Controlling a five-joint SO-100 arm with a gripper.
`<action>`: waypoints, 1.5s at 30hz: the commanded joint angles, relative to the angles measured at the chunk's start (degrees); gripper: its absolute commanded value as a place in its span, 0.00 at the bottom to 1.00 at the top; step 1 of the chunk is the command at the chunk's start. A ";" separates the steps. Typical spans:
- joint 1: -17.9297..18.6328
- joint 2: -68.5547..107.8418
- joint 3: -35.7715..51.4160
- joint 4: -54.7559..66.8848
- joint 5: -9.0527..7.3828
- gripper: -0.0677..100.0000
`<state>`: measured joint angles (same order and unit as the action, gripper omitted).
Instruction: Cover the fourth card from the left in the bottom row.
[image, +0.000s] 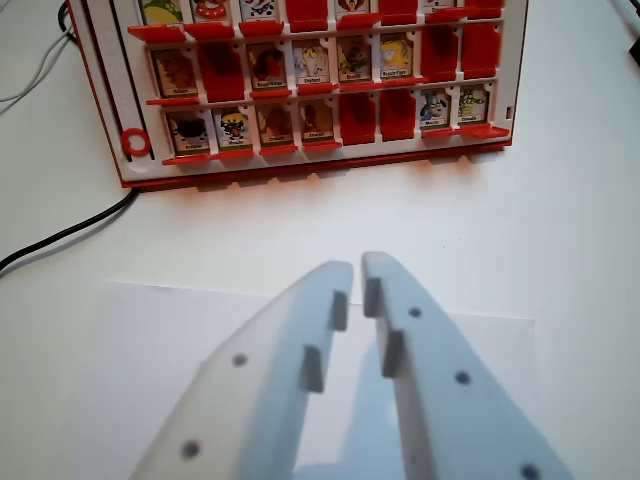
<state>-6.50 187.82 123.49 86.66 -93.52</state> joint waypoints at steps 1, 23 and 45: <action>0.44 -0.26 -0.88 -2.20 -0.09 0.01; 2.46 -2.81 3.78 -7.91 -0.70 0.01; 8.88 -31.82 21.71 -43.51 -8.35 0.02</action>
<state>2.55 157.15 144.40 50.71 -100.63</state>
